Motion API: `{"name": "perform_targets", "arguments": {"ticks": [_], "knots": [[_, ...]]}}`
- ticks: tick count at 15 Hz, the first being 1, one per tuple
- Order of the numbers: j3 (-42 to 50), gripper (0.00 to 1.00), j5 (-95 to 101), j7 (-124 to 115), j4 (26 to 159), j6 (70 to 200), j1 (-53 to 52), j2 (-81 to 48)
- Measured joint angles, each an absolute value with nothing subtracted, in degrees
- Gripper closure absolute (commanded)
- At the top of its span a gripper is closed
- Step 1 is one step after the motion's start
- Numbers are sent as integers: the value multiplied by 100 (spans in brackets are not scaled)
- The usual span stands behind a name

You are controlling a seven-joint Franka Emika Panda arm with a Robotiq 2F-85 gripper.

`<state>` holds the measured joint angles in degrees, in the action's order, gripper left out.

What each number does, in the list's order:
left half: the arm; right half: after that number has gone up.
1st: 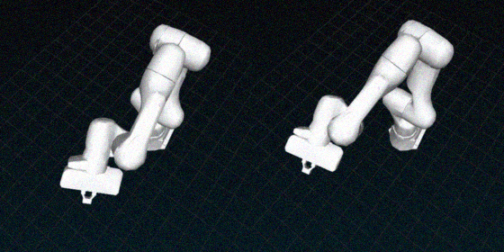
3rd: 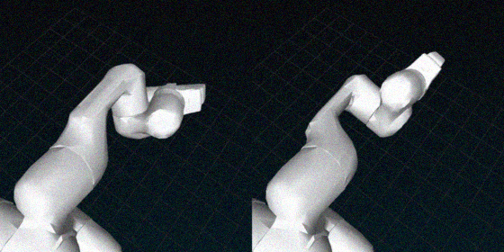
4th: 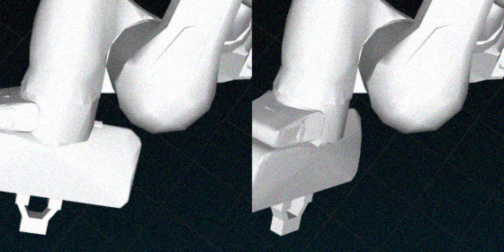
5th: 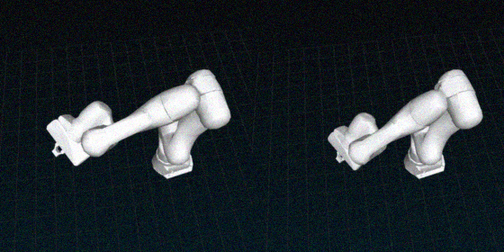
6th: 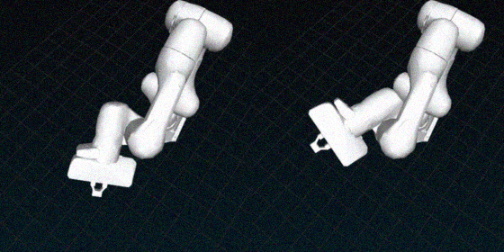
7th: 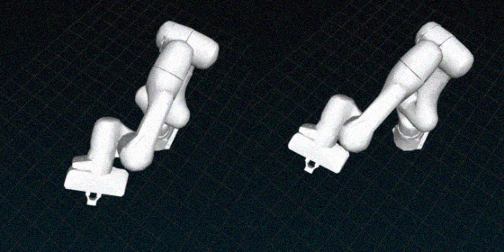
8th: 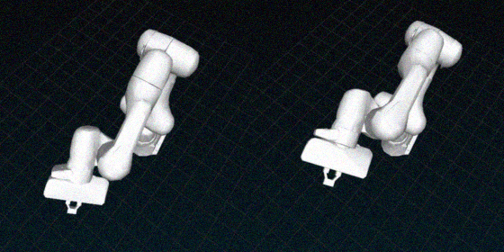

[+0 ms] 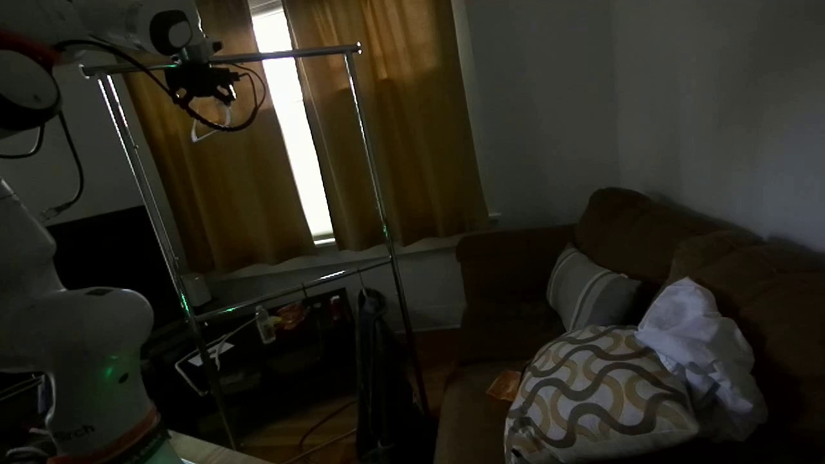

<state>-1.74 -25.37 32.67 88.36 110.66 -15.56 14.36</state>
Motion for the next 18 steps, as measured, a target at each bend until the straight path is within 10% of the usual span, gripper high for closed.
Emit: {"name": "perform_targets", "arguments": {"ticks": [18], "knots": [[172,0,-2306,3729,11568,10695,-1265,3283]]}}
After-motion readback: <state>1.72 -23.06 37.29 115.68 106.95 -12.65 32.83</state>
